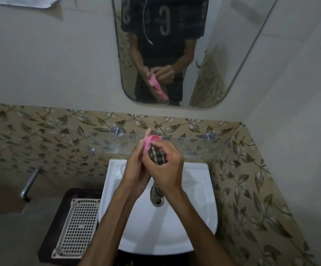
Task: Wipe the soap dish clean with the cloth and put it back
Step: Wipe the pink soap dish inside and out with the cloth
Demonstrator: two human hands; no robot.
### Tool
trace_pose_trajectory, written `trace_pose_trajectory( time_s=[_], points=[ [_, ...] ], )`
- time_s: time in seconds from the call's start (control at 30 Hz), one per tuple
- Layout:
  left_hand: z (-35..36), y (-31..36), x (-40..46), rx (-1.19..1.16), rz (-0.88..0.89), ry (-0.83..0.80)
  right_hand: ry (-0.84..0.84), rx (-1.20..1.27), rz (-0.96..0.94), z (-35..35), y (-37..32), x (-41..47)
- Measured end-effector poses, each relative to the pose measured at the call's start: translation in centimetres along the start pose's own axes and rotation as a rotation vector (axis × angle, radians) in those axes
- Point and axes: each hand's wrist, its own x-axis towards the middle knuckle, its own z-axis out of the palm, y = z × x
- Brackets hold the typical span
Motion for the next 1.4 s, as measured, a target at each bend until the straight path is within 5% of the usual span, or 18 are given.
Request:
trace_pose_trajectory(
  time_s=[0.17,0.3,0.63,0.77,0.87,1.03,1.2,1.4],
  points=[
    [-0.9,2.1,-0.5,-0.12,-0.326,0.031,-0.203,-0.077,-0.278,-0.9,1.4,-1.2],
    [-1.5,1.4,-0.3,-0.187,-0.389,0.042,-0.317,-0.006,-0.243,-1.1,2.5,-2.0],
    [0.3,-0.9,-0.1,-0.227,-0.098,0.146,-0.028,-0.106,0.101,-0.2,1.9,-0.4],
    [0.2,-0.8,0.1,-0.168,-0.113,0.163,-0.14,-0.1,-0.054,-0.3,0.7,-2.9],
    [0.8,-0.9,0.3,-0.168,-0.086,0.185,0.028,-0.168,0.043,-0.6,2.3,-0.3],
    [-0.1,-0.4,0.8,-0.133,-0.1,0.223,-0.249,-0.15,-0.179,-1.5,1.4,-2.9],
    [0.5,-0.5,0.9,-0.156,-0.076,0.183,-0.067,-0.221,-0.034,-2.7,3.1,0.0],
    [0.8,-0.3,0.8,-0.18,-0.071,0.183,-0.145,-0.108,-0.045,-2.6,2.3,-0.8]
  ],
)
